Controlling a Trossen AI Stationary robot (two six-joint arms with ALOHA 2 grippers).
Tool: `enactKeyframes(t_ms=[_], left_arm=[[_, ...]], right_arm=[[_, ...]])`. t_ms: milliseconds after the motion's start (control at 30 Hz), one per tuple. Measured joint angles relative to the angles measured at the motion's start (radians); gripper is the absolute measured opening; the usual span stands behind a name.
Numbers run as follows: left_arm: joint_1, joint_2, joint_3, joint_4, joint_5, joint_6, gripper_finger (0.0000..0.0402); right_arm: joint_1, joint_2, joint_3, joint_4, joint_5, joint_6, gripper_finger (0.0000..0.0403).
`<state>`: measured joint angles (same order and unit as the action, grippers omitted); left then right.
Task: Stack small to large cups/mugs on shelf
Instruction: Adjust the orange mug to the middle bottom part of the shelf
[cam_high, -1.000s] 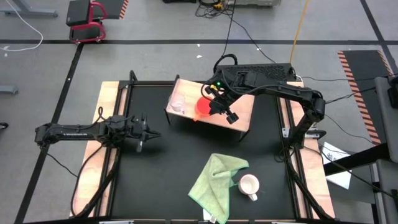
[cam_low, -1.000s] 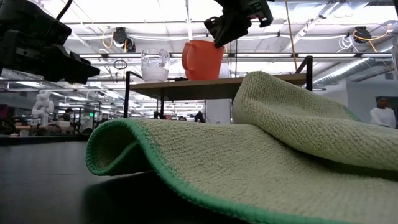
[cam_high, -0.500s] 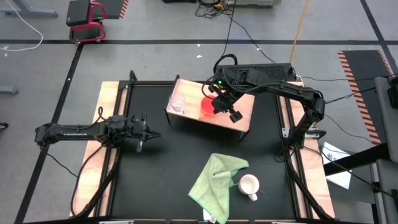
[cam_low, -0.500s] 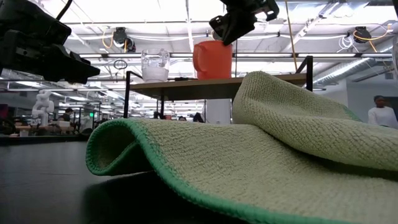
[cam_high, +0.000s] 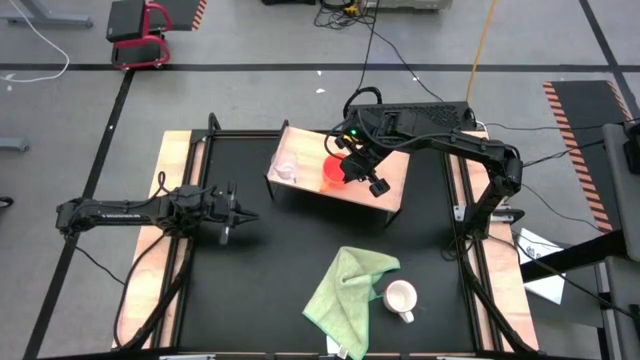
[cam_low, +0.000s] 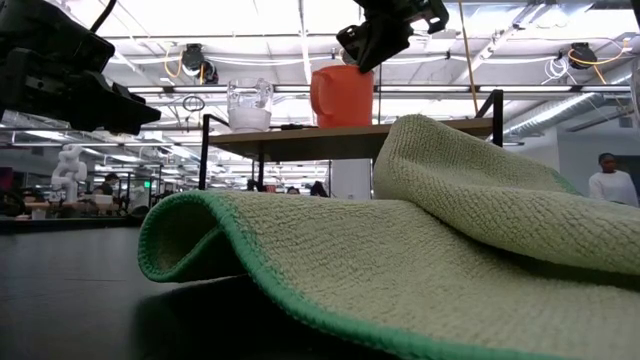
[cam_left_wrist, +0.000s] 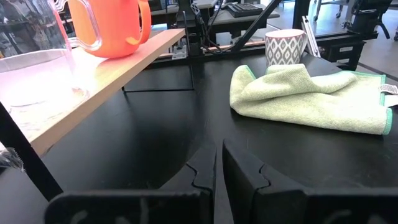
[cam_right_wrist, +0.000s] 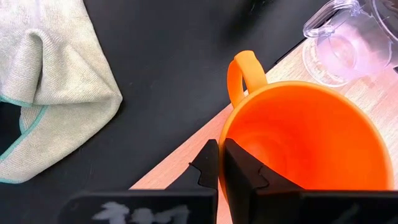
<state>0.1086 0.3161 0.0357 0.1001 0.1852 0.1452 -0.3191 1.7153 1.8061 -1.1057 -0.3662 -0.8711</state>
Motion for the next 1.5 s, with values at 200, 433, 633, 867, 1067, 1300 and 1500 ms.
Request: enactKeyframes(t_ms=[200, 433, 633, 867, 1067, 1300, 1500], left_arm=[[0.000, 0.000, 0.000, 0.000, 0.000, 0.000, 0.0031], [0.000, 0.000, 0.000, -0.001, 0.000, 0.000, 0.0031], [0.000, 0.000, 0.000, -0.002, 0.000, 0.000, 0.0031], [0.000, 0.000, 0.000, -0.003, 0.000, 0.000, 0.0031], [0.000, 0.000, 0.000, -0.003, 0.000, 0.000, 0.0031], [0.000, 0.000, 0.000, -0.003, 0.000, 0.000, 0.0031], [0.000, 0.000, 0.000, -0.003, 0.000, -0.001, 0.0031]], right_arm=[[0.000, 0.000, 0.000, 0.001, 0.000, -0.002, 0.0000], [0.000, -0.004, 0.000, -0.001, 0.000, -0.001, 0.0000], [0.000, -0.006, 0.000, -0.003, 0.000, 0.005, 0.0000], [0.001, -0.007, 0.000, -0.003, 0.000, 0.007, 0.0000], [0.000, -0.007, 0.000, 0.001, 0.000, 0.007, 0.0000], [0.000, -0.007, 0.000, 0.009, 0.000, 0.012, 0.0000], [0.000, -0.007, 0.000, 0.021, 0.001, 0.014, 0.0000]])
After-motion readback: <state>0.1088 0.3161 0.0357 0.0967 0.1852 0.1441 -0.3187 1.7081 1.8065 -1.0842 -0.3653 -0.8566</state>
